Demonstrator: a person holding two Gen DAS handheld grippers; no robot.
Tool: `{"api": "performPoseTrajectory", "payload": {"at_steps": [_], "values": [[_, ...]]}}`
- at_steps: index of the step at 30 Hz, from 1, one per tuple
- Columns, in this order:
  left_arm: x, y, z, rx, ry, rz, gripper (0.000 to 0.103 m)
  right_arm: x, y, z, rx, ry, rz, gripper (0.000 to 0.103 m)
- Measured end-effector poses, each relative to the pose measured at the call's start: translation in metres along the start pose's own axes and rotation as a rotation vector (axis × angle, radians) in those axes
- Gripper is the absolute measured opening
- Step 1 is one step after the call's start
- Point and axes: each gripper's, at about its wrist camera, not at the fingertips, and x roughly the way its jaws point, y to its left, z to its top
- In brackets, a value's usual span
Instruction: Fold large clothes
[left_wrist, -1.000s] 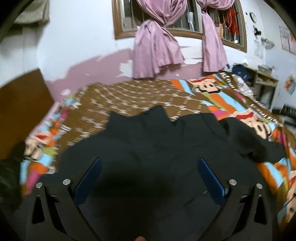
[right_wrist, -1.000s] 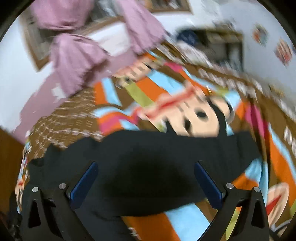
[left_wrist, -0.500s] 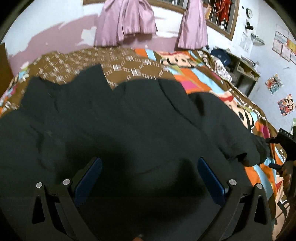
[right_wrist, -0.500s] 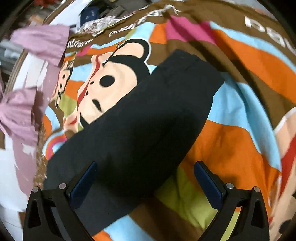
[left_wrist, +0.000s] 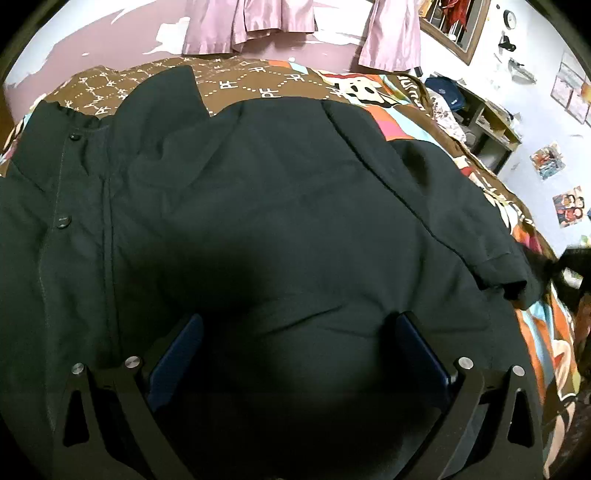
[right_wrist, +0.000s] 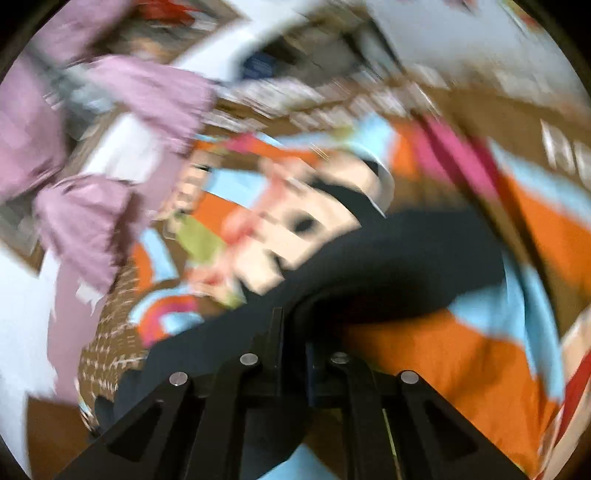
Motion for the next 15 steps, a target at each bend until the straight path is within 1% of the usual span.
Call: {"api": "performPoseTrajectory", "payload": {"at_steps": [2,3,5,6,8,10,12,14,15], "values": [[-0.012,0.005,0.002,-0.004,-0.004,0.010,0.101,-0.027,0.051,-0.001,-0.192,-0.094,0.030,0.008],[-0.020,0.007,0.002,-0.012,-0.019,0.015,0.101,-0.033,0.072,-0.003,-0.257,-0.123,0.048,0.008],[-0.042,0.018,0.003,-0.042,-0.062,0.016,0.101,-0.052,0.121,-0.020,-0.423,-0.180,0.110,0.008],[-0.055,0.024,0.003,-0.062,-0.078,0.009,0.101,-0.062,0.147,-0.035,-0.518,-0.196,0.144,0.008],[-0.082,0.039,0.002,-0.107,-0.118,-0.005,0.101,-0.076,0.192,-0.072,-0.711,-0.211,0.210,0.008],[-0.113,0.059,0.001,-0.159,-0.157,-0.015,0.101,-0.084,0.223,-0.114,-0.875,-0.209,0.255,0.008],[-0.139,0.077,0.000,-0.207,-0.178,-0.033,0.101,-0.088,0.244,-0.156,-1.017,-0.187,0.294,0.008],[-0.166,0.099,-0.006,-0.261,-0.202,-0.062,0.101,-0.090,0.259,-0.204,-1.175,-0.161,0.311,0.008],[-0.177,0.110,-0.010,-0.288,-0.212,-0.081,0.101,-0.088,0.261,-0.222,-1.234,-0.143,0.315,0.008]]}}
